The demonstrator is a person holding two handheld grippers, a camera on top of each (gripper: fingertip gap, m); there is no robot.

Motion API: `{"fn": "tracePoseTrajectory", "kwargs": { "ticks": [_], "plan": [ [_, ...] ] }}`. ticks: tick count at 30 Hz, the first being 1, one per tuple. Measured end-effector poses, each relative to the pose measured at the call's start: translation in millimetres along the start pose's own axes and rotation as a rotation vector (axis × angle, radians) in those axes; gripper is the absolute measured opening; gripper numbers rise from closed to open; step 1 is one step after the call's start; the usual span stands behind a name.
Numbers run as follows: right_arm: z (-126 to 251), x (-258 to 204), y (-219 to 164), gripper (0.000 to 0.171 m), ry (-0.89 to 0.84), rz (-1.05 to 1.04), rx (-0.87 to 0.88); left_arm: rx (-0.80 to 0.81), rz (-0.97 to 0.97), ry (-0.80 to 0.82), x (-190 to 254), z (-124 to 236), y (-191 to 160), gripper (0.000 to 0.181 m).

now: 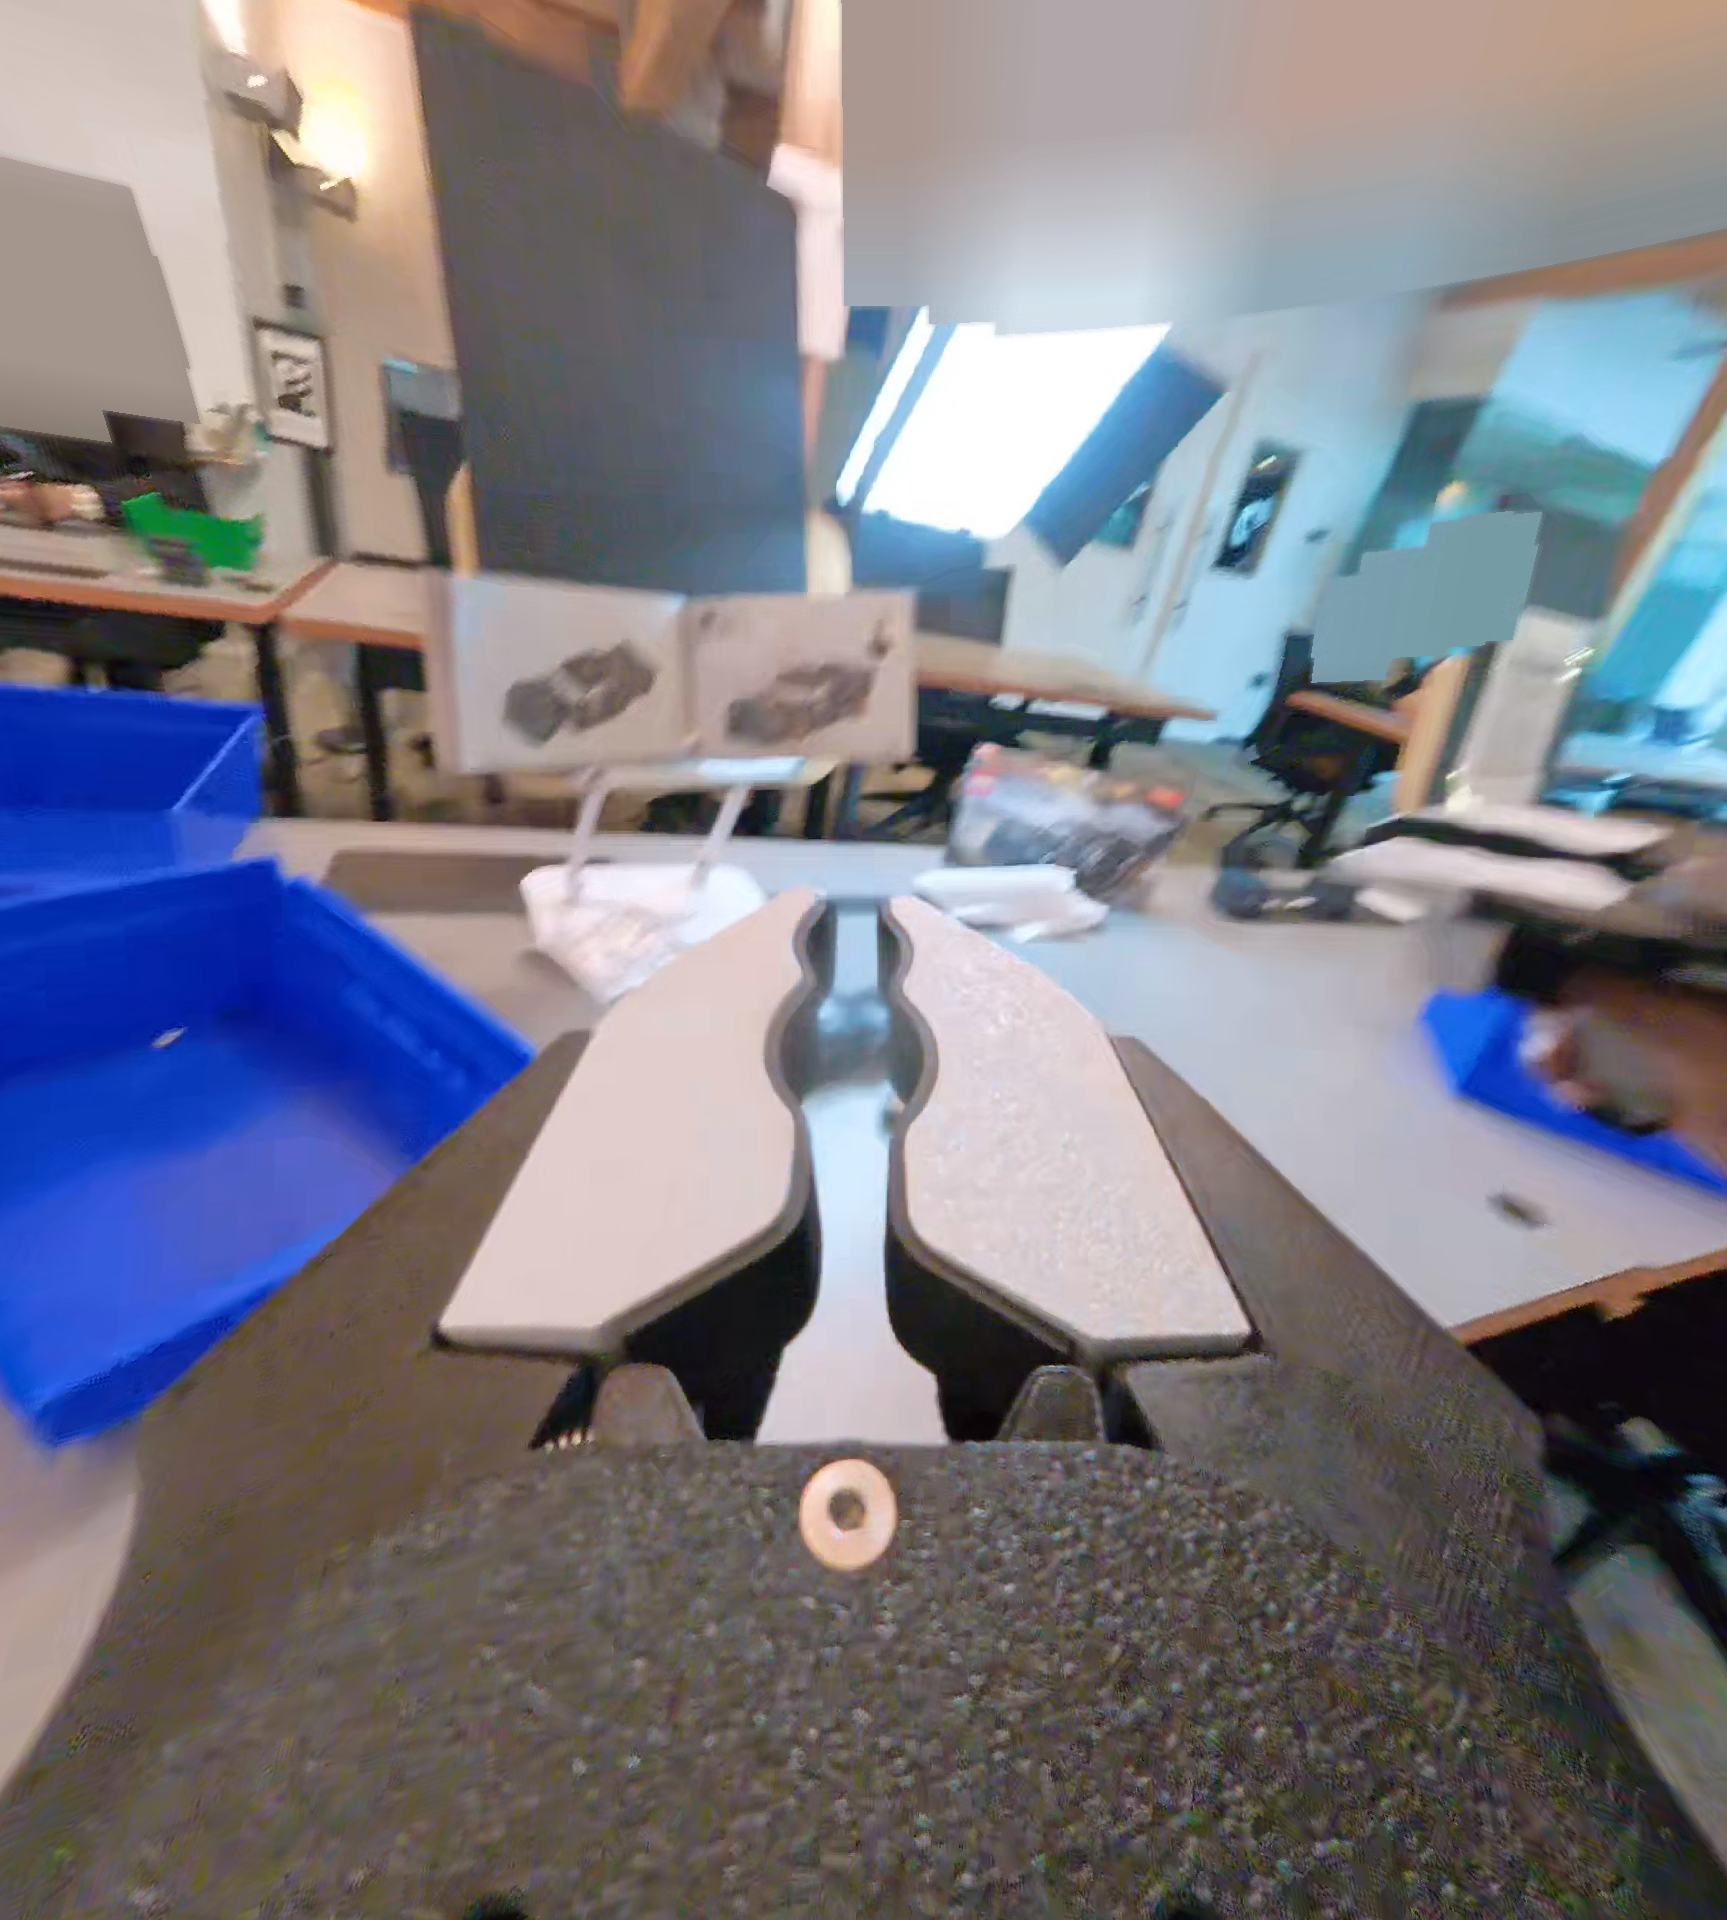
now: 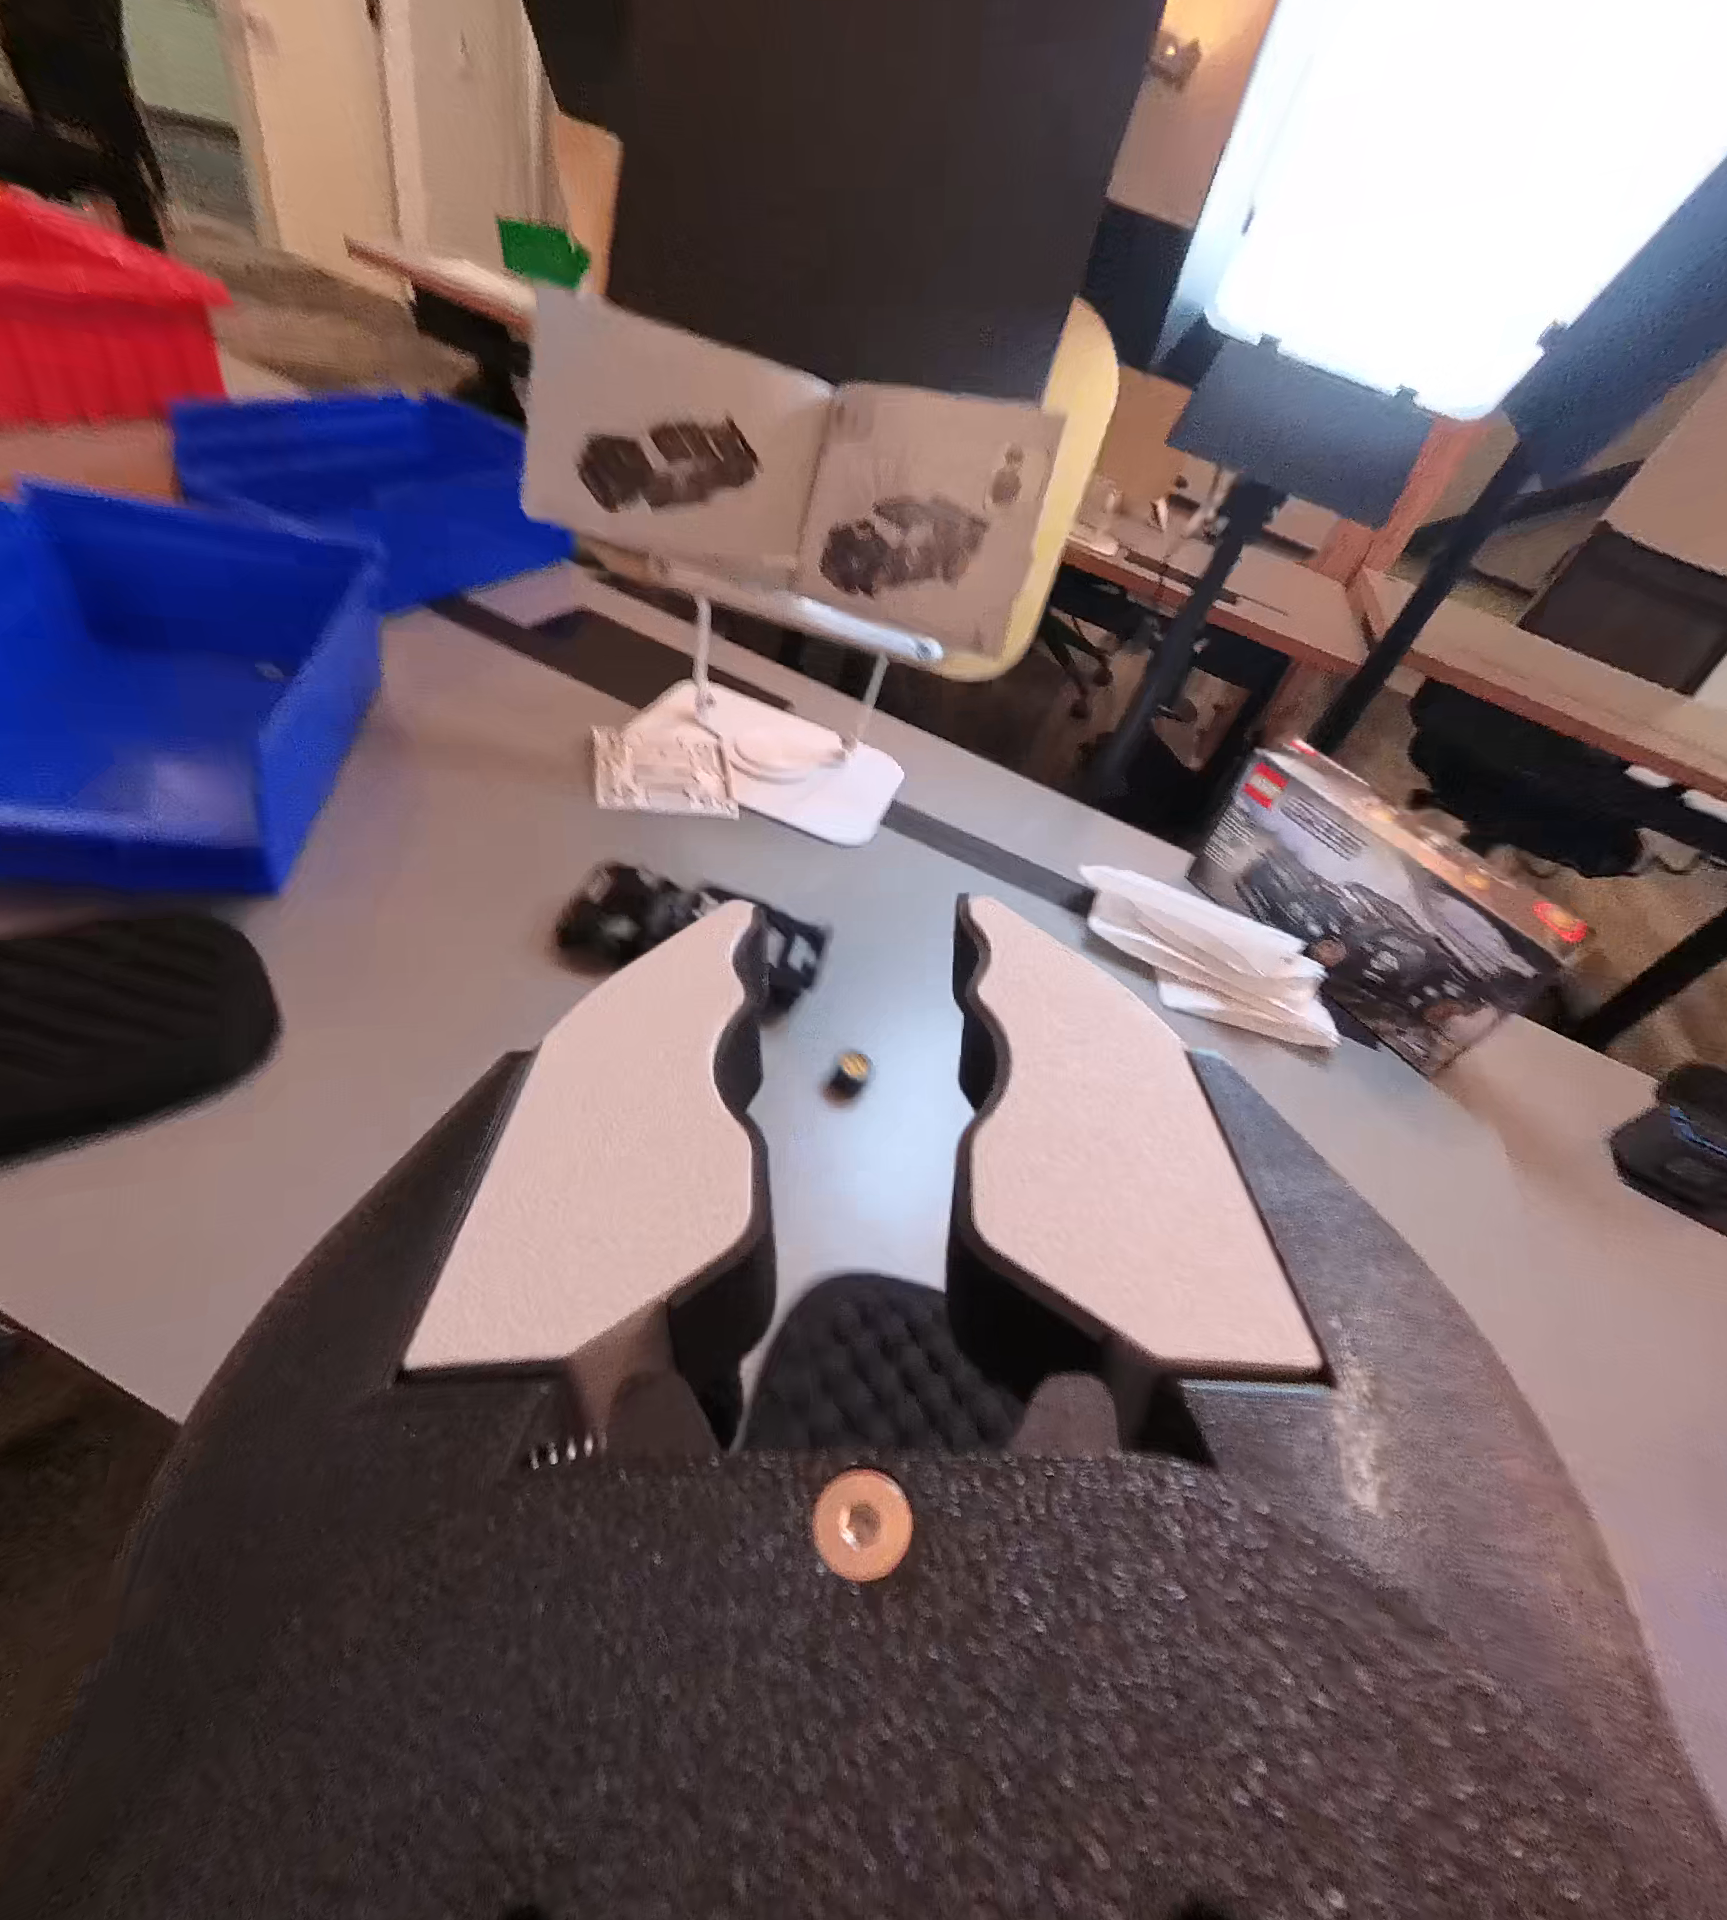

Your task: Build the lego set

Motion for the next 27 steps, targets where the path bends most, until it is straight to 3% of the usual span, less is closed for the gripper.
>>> {"fn": "tracePoseTrajectory", "kwargs": {
  "ticks": [4, 8, 13, 19, 23, 25, 27],
  "plan": [
    [-6, -47, 61, 0.033, 0.115, -0.069, 0.066, 0.035, -0.021, -0.054, 26, 38, 80, 0.0],
    [-4, -124, 127, 0.031, 0.269, -0.103, 0.147, 0.027, -0.09, -0.017, 28, 119, 125, 0.0],
    [39, -256, 199, 0.03, 0.388, -0.126, 0.268, -0.018, -0.214, -0.039, 1, 258, 134, 0.001],
    [136, -423, 308, 0.023, 0.541, -0.152, 0.379, -0.14, -0.227, 0.081, -72, 458, 125, 0.0],
    [185, -524, 369, 0.023, 0.796, -0.139, 0.38, -0.278, -0.074, 0.313, -144, 584, 95, 0.004],
    [198, -577, 376, 0.022, 0.884, -0.061, 0.388, -0.336, 0.134, 0.33, -169, 639, 37, 0.003],
    [204, -626, 376, 0.022, 0.938, 0.024, 0.403, -0.43, 0.25, 0.388, -173, 683, -49, 0.001]
  ]
}}
Point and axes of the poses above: each gripper's, where its closed fingertips meet, z back along the fingers, y out of its top, x = y × z across the jaws, the point moved 10 cm from there along z, back along the fingers, and after that the axes turned 7 degrees about -x, right-handed, at the moved point
